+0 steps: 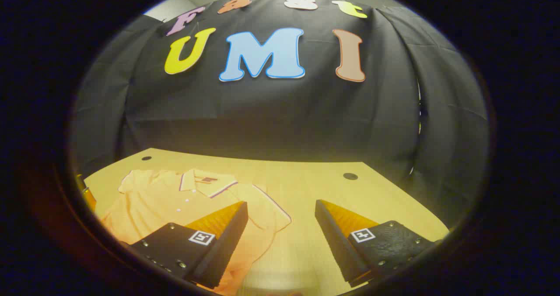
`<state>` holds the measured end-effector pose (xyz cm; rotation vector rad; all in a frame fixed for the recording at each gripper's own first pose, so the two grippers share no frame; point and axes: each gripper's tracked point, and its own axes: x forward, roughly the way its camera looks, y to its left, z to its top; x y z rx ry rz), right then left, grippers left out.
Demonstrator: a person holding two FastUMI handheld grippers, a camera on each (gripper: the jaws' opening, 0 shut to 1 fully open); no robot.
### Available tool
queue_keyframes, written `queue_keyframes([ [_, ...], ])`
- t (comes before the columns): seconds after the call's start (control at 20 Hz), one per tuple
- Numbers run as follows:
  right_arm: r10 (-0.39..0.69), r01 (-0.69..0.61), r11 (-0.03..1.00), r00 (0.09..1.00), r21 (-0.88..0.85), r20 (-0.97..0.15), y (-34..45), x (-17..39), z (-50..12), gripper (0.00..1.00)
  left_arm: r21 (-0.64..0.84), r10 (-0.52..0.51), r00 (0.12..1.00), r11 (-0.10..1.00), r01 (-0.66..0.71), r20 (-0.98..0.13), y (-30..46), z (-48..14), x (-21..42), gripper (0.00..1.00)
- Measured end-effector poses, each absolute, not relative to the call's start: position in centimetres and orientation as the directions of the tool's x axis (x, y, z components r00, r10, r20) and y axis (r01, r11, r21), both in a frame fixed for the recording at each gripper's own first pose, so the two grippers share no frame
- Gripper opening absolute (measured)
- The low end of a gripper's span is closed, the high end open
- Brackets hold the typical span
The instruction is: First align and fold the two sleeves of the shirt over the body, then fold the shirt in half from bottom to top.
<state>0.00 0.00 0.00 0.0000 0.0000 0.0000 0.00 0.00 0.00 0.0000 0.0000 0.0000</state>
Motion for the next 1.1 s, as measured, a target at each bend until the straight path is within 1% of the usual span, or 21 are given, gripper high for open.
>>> queue_keyframes([
  [0.3, 0.034, -0.029, 0.999, 0.983, 0.032, -0.183, 0.1, 4.9, -2.2, 0.97, 0.011, -0.002, 1.000, 1.000, 0.002, 0.000, 0.2, 0.1, 0.0, 0.94],
  [0.35, 0.039, -0.033, 0.999, 0.977, 0.035, -0.209, 0.1, 5.6, -2.7, 0.94, 0.013, -0.003, 1.000, 1.000, 0.003, 0.000, 0.1, 0.1, 0.0, 0.94],
  [0.4, 0.043, -0.034, 0.999, 0.970, 0.041, -0.239, 0.1, 6.2, -3.3, 0.96, 0.015, -0.003, 1.000, 1.000, 0.003, 0.001, 0.1, 0.1, 0.0, 0.94],
  [0.55, 0.070, -0.047, 0.996, 0.941, 0.077, -0.331, 0.5, 7.5, -5.1, 0.97, 0.017, -0.003, 1.000, 1.000, 0.003, 0.003, 0.1, 0.2, -0.1, 0.94],
  [0.65, 0.079, -0.047, 0.994, 0.925, 0.095, -0.371, 0.6, 8.2, -6.1, 0.97, 0.017, -0.005, 1.000, 1.000, 0.005, 0.001, 0.1, 0.2, -0.1, 0.94],
  [0.8, 0.097, -0.053, 0.992, 0.902, 0.115, -0.420, 1.0, 8.5, -7.4, 0.94, 0.015, -0.007, 1.000, 1.000, 0.007, -0.002, 0.1, 0.2, 0.0, 0.94],
  [0.85, 0.097, -0.055, 0.992, 0.910, 0.113, -0.404, 1.0, 9.1, -7.3, 0.88, 0.015, -0.007, 1.000, 1.000, 0.007, -0.004, 0.2, 0.0, 0.1, 0.94],
  [0.9, 0.106, -0.063, 0.991, 0.905, 0.117, -0.413, 1.1, 8.7, -7.3, 0.84, 0.014, -0.006, 1.000, 1.000, 0.006, -0.005, 0.3, 0.0, 0.1, 0.94],
  [0.95, 0.096, -0.057, 0.993, 0.907, 0.107, -0.409, 0.8, 9.0, -7.3, 0.84, 0.012, -0.006, 1.000, 1.000, 0.006, -0.006, 0.2, -0.1, 0.1, 0.94],
  [1.0, 0.097, -0.060, 0.993, 0.907, 0.103, -0.410, 0.8, 8.8, -7.2, 0.76, 0.011, -0.006, 1.000, 1.000, 0.006, -0.009, 0.2, -0.2, 0.1, 0.94],
  [1.1, 0.093, -0.062, 0.994, 0.908, 0.087, -0.410, 0.7, 9.0, -7.5, 0.74, 0.005, -0.006, 1.000, 1.000, 0.006, -0.013, 0.3, -0.3, 0.2, 0.94],
])
